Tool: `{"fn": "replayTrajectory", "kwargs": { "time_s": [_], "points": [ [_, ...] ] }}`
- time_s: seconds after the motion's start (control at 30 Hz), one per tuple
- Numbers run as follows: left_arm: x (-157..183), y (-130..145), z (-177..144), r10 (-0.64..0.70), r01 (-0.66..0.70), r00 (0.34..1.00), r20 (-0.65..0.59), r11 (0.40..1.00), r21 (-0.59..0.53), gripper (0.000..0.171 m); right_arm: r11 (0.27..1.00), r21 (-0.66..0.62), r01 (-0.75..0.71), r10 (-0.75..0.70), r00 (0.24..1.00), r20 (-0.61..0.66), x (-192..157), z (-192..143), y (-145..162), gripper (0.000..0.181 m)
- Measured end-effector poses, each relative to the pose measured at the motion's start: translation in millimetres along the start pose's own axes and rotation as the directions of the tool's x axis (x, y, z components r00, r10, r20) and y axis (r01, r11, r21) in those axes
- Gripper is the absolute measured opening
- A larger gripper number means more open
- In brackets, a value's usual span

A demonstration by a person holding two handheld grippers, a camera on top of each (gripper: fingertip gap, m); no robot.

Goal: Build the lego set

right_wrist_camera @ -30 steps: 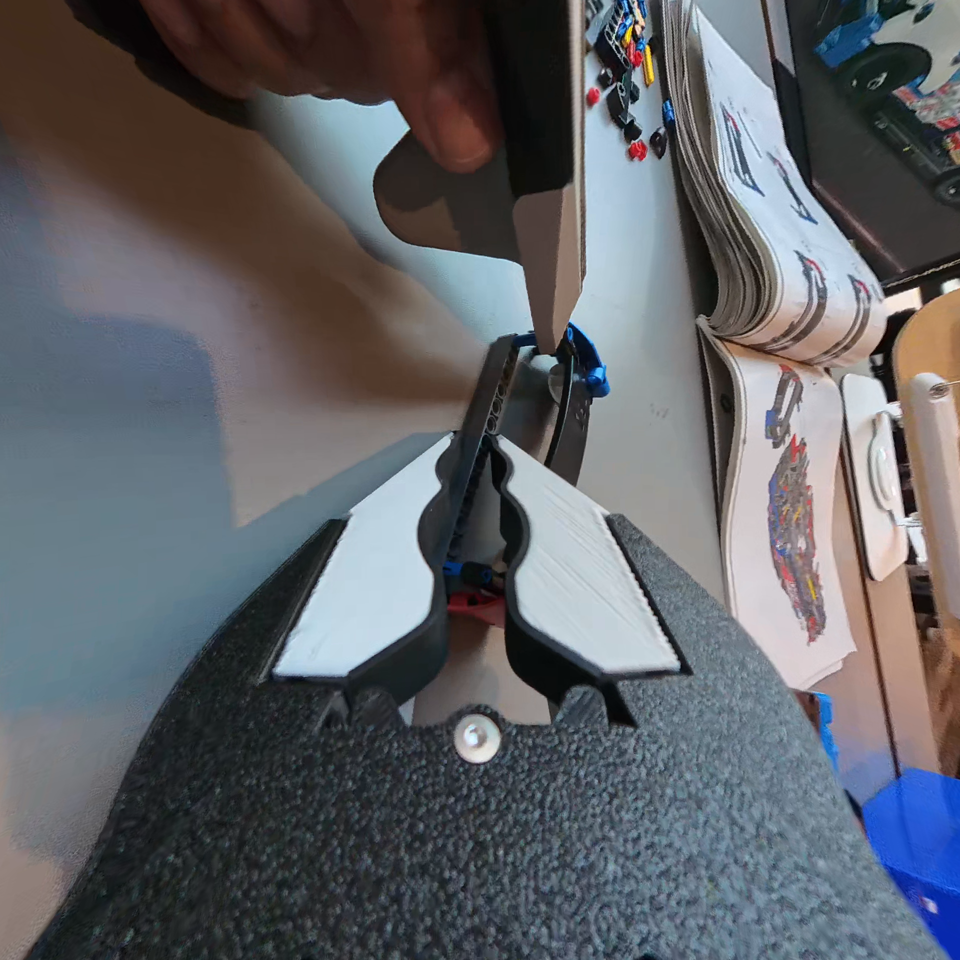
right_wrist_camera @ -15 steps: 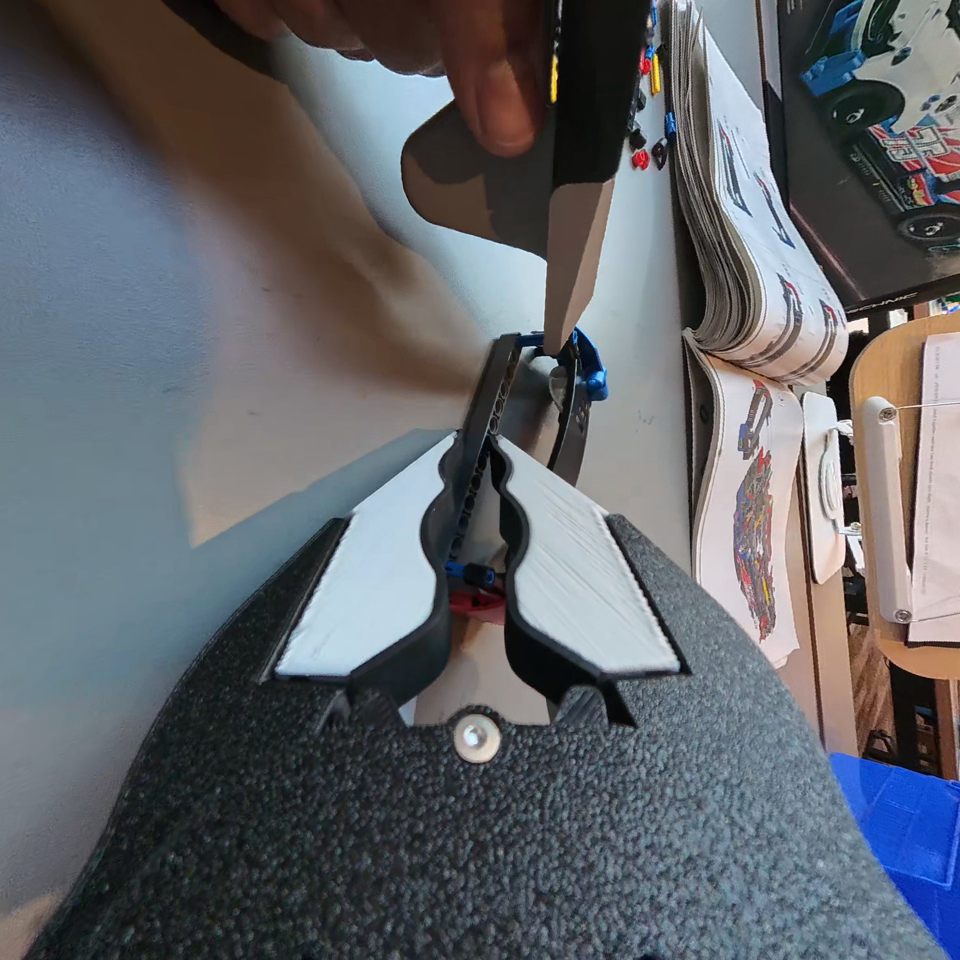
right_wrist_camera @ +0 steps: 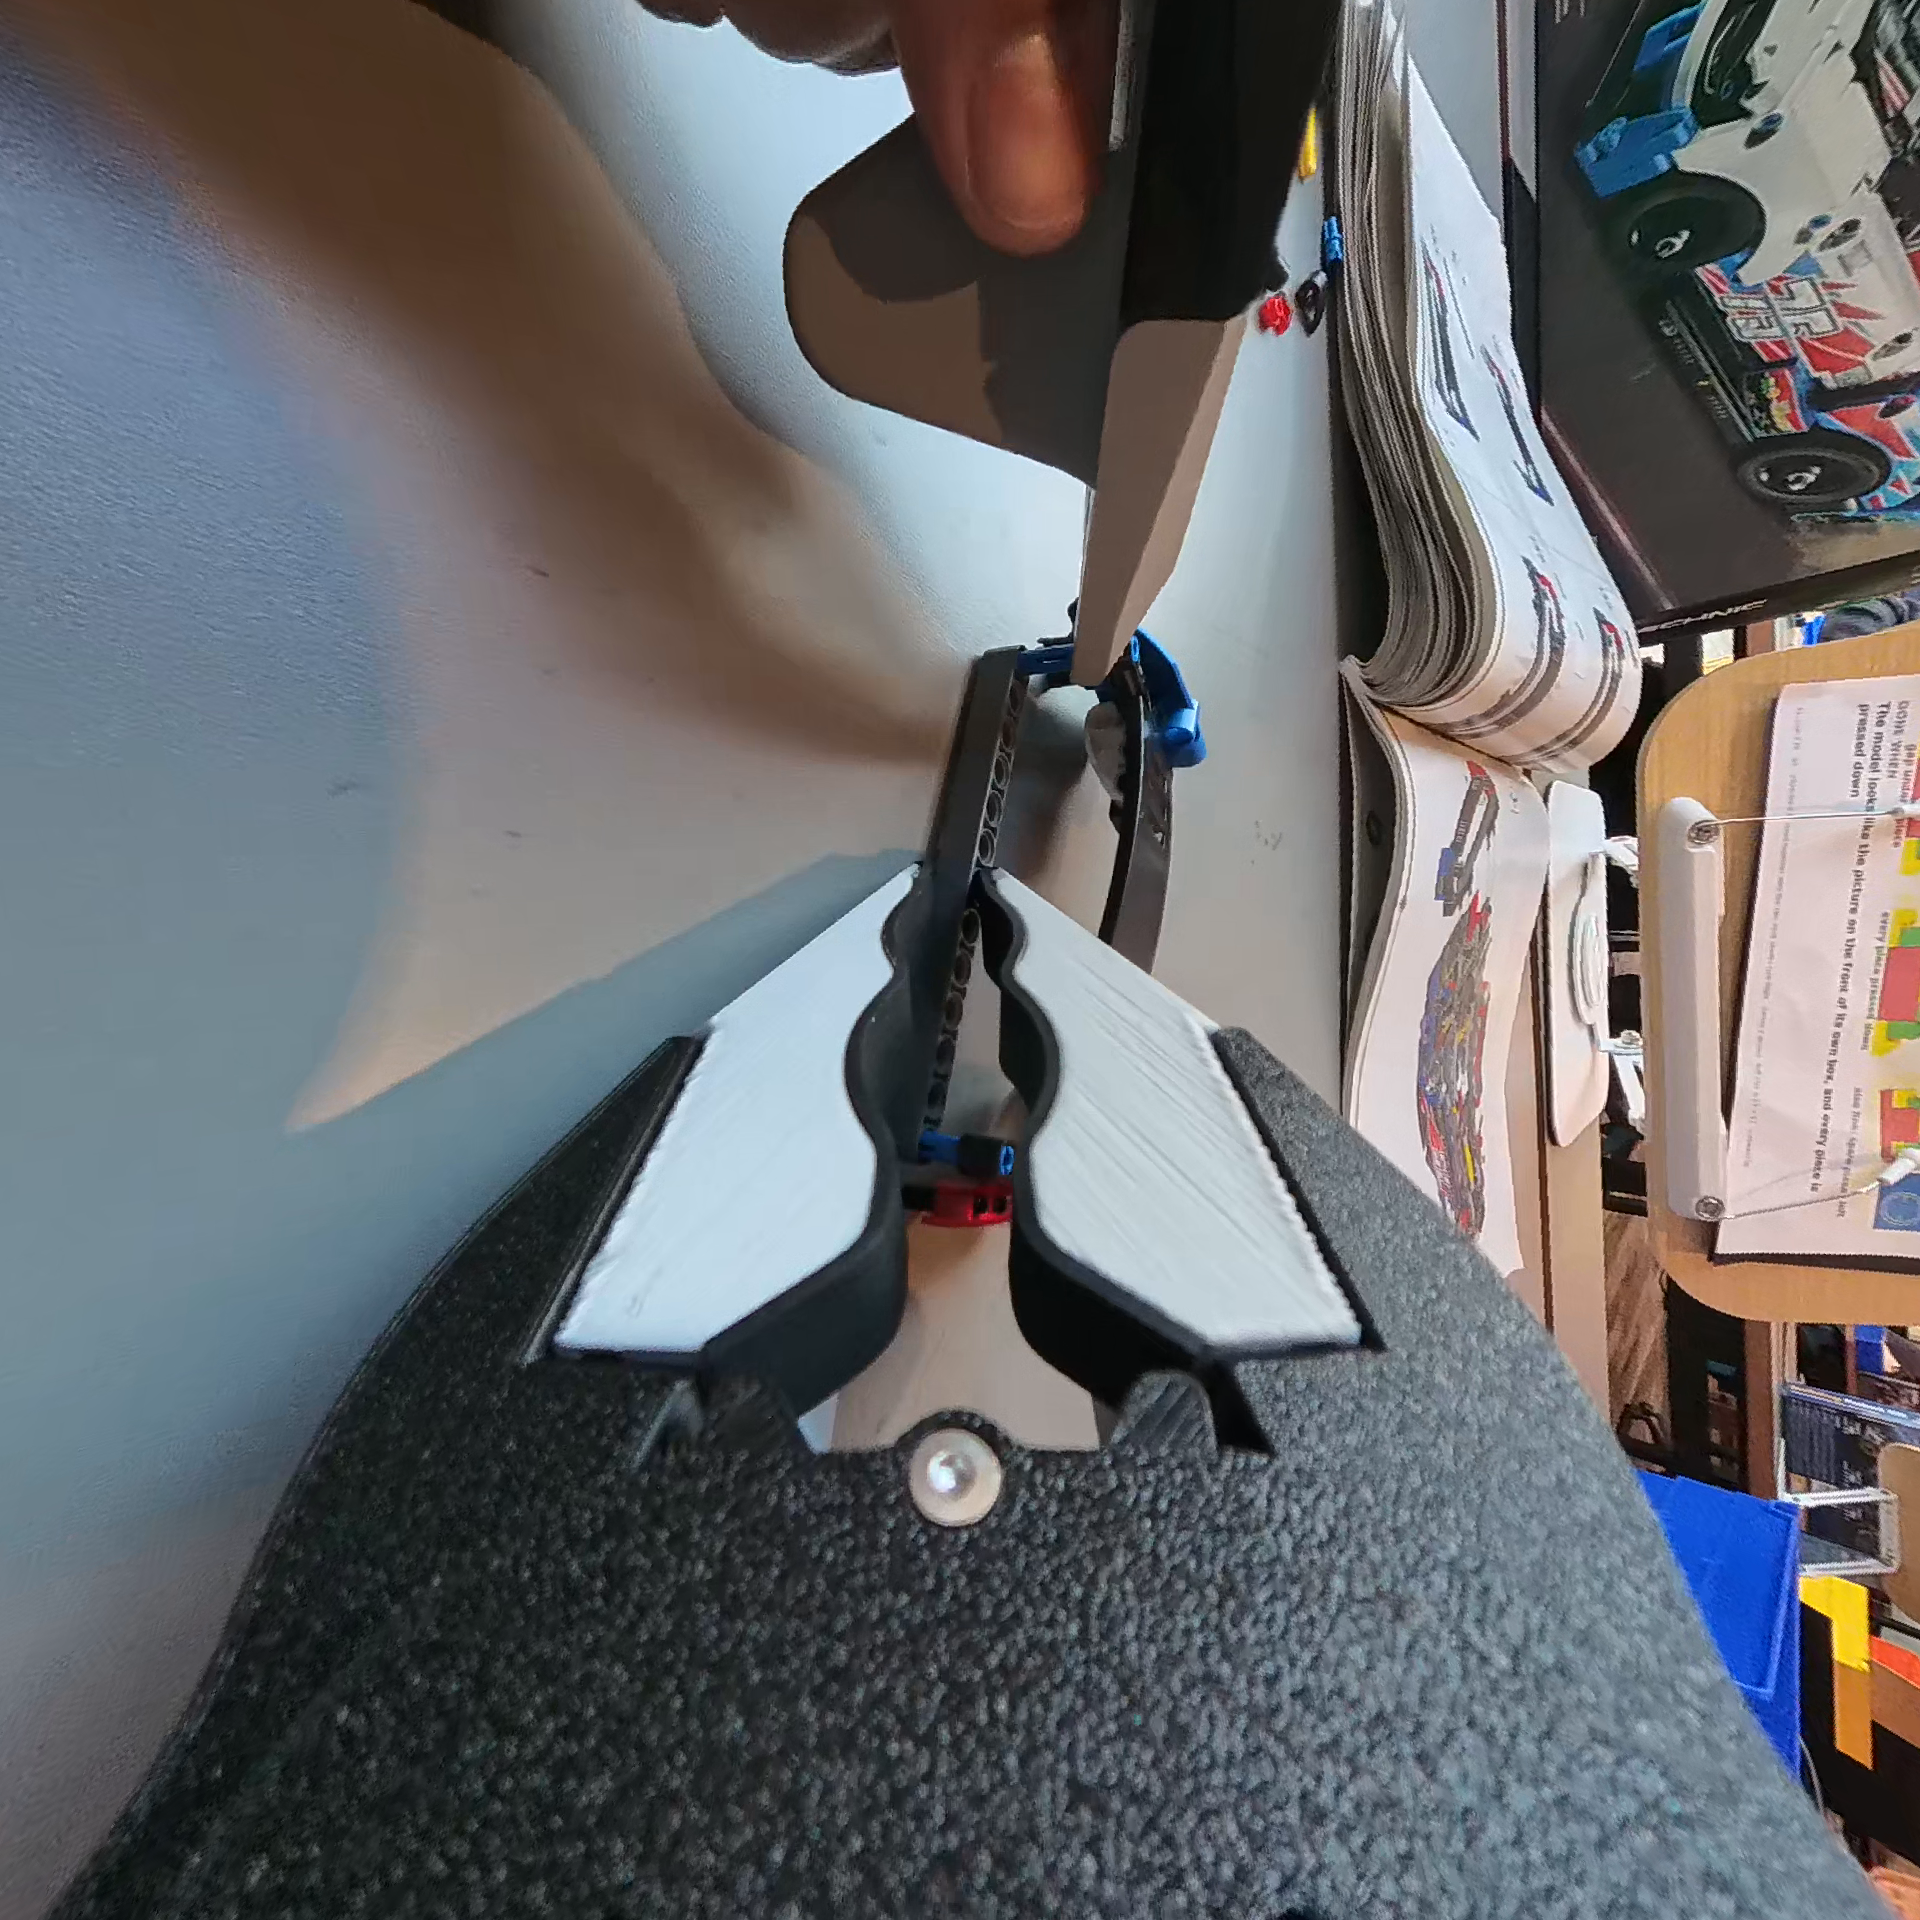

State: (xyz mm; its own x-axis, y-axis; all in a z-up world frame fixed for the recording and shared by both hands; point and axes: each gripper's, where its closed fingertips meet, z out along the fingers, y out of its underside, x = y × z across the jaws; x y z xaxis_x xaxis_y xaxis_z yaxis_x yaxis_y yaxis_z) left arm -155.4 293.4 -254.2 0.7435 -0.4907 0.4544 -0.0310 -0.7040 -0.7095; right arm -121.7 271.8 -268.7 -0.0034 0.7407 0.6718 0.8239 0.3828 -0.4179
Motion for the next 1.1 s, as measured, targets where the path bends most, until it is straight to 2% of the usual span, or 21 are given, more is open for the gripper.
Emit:
{"fn": "replayTrajectory", "kwargs": {
  "time_s": [0.27,0.5,0.63,0.8,0.97,1.1],
  "points": [
    [-1.1,1.3,0.4,0.07,-0.07,0.997,0.034,0.997,-0.008,0.004,1.0,-0.011,0.029,-0.03,0.999,-0.015,-0.2,0.1,-0.3,0.009],
    [-1.5,5.2,-3.3,0.126,-0.125,0.989,0.071,0.992,-0.016,0.004,0.998,0.024,-0.052,0.051,0.998,0.032,1.1,0.3,0.0,0.011],
    [-2.0,5.6,-3.5,0.137,-0.136,0.988,0.066,0.99,-0.023,0.004,1.0,-0.004,0.03,-0.03,1.0,0.001,0.6,0.1,-0.8,0.009],
    [-2.2,6.1,-4.4,0.136,-0.135,0.988,0.072,0.991,-0.02,0.004,1.0,0.018,0.011,-0.01,1.0,-0.018,1.0,-0.5,-2.1,0.01],
    [-0.9,6.7,-4.8,0.163,-0.162,0.983,0.084,0.987,-0.022,0.004,0.973,0.154,-0.17,0.155,0.982,0.109,5.1,-14.3,-22.1,0.009],
    [-0.3,7.3,-5.4,0.184,-0.183,0.979,0.091,0.983,-0.026,0.004,0.922,0.259,-0.287,0.241,0.951,0.195,28.9,-18.3,-33.2,0.007]
  ]
}}
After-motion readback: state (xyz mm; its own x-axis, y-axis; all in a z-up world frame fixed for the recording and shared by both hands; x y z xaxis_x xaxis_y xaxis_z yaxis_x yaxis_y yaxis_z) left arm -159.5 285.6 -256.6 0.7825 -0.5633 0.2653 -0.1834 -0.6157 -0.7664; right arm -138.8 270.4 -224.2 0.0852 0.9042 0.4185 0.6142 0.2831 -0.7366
